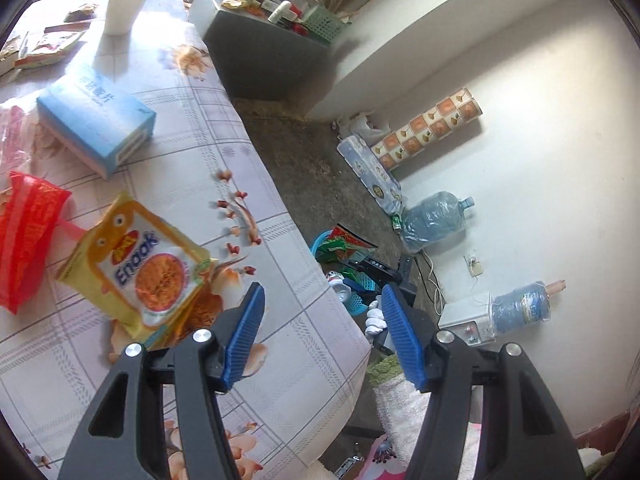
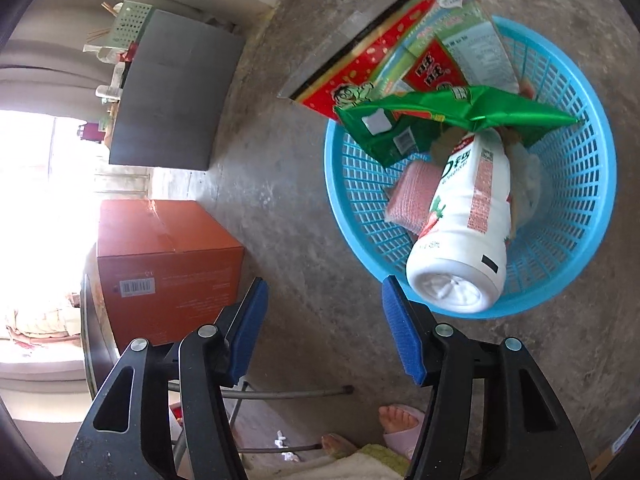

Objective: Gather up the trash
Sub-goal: 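Move both grippers back to the table toward the yellow snack bag and red bag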

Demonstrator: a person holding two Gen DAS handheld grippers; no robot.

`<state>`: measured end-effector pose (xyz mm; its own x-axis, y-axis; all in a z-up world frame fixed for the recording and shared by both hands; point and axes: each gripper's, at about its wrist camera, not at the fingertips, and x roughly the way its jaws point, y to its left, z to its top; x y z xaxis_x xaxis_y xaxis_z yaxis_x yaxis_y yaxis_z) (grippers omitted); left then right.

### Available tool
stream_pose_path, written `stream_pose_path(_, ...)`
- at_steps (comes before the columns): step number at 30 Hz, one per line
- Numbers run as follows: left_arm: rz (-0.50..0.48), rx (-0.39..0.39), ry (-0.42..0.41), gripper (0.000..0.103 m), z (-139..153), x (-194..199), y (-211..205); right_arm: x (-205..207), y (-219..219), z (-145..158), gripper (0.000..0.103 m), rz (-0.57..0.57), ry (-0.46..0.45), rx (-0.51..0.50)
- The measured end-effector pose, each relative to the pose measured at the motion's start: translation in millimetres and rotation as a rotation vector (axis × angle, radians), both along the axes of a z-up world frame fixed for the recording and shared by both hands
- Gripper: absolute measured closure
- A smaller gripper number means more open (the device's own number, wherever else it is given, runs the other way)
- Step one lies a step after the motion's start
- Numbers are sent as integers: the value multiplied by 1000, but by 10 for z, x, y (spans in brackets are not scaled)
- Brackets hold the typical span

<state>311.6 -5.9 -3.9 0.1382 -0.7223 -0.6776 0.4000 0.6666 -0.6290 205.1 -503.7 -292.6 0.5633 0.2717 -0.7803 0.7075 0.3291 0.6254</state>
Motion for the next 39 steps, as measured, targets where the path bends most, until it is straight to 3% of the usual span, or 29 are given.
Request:
stream_pose_path(6, 94, 24, -61, 44, -30, -102, 461, -499, 1, 85, 36, -146, 86, -67)
stream_pose_path(11, 134, 29, -24, 43, -207, -58, 726, -612, -88, -244, 34, -188, 152, 59)
stream_pose_path(14, 162, 20, -2, 43, -250, -28, 837, -428, -98, -374, 34, -197, 61, 166)
stream_pose_path(16, 176, 13, -3, 43, -255, -27, 879, -229, -135, -346, 34, -194, -26, 187)
stream_pose_path(21, 196, 20, -8, 43, -260, -51, 955, 151, -195, -176, 34, -199, -133, 192)
stream_pose_path(26, 232, 73, -65, 43, -260, -71, 1061, 270, 129, 211, 34, -49, -153, 86)
stream_pose_path(31, 258, 108, -104, 43, -280, -69, 1196, 122, 554, 746, 34, 120, -181, -77)
stream_pose_path(36, 299, 162, -158, 43, -288, -134, 1337, 16, 1092, 1557, 34, 301, -256, -294)
stream_pose_path(39, 321, 203, -202, 43, -267, -190, 1426, 53, 1504, 2038, 27, 431, -343, -411)
